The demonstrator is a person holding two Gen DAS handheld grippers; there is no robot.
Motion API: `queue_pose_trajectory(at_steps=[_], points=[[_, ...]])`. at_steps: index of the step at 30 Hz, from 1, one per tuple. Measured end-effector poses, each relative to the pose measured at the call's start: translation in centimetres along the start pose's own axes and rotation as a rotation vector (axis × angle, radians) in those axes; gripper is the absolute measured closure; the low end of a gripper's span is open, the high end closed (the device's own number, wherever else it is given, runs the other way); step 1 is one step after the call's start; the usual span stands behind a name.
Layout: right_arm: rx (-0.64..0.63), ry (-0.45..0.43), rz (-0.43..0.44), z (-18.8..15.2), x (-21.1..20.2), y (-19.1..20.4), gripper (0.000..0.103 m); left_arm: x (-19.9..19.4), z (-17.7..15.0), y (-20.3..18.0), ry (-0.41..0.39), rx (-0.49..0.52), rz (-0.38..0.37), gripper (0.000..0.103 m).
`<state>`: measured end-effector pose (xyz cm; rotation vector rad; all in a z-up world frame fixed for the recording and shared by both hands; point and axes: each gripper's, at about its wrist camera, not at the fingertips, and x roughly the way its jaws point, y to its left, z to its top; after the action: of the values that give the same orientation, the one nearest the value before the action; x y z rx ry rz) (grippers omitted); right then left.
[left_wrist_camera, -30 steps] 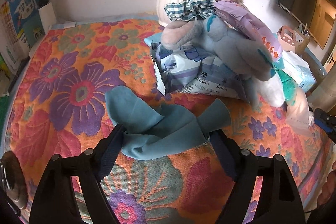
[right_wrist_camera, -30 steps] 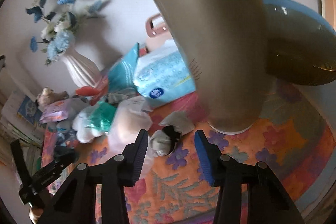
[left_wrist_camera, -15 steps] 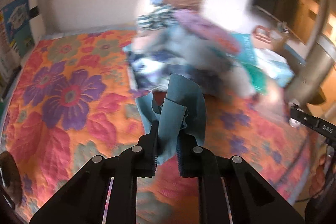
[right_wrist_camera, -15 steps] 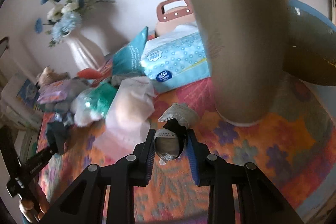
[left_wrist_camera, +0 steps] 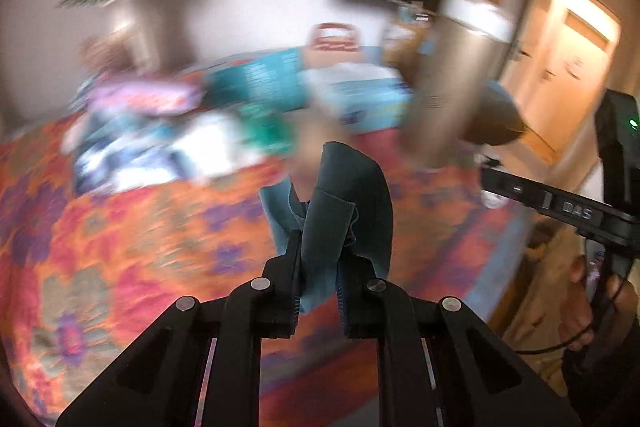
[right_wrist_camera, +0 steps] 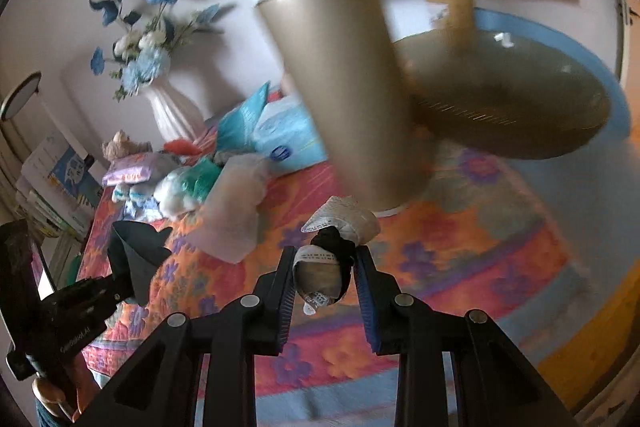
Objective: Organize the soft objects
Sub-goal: 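Carry cloth with left tool to glass table while right tool carries sock there, release both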
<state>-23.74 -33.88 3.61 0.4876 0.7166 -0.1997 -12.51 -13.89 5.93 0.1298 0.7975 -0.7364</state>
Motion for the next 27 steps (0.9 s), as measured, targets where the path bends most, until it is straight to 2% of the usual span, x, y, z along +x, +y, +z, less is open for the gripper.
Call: queue_pose_trajectory(at_steps=[5,10,12,14,16,19,22,24,27], points=[[0.040,-0.076,-0.034,1.5,-3.3,-2.8,0.075,1.0,2.9,-6.3,-0.008,0.104,-0.119,0.092],[0.079,-0.148,-0.088,3.5,-5.9,-6.2,0.075,3.8,6.4,-12.5,0.005,0.176,-0.227,0.092],[0.088,-0.174,-0.113,4.9,-6.6,-7.6,0.075,5.2,8.1,-15.2,0.011,0.192,-0.257,0.092],[0.091,-0.193,-0.128,6.5,-6.9,-8.7,0.075,5.5,9.0,-17.5,0.005,0.206,-0.255,0.092],[0.104,-0.203,-0.122,8.3,-6.9,-10.3,0.075,6.6,10.5,-20.0,-0.010,0.218,-0.189,0.092],[0.149,-0.169,-0.079,11.0,-5.4,-13.8,0.075,8.6,11.9,-22.8,-0.025,0.224,-0.068,0.092],[0.188,-0.073,-0.021,13.0,-2.6,-17.9,0.075,10.8,12.9,-25.2,-0.042,0.219,0.036,0.092],[0.220,-0.039,0.019,14.0,-1.4,-20.2,0.075,11.9,13.6,-26.3,-0.062,0.224,0.107,0.091],[0.245,0.009,0.083,14.7,0.0,-21.9,0.074,13.7,14.3,-27.2,-0.078,0.232,0.206,0.089]])
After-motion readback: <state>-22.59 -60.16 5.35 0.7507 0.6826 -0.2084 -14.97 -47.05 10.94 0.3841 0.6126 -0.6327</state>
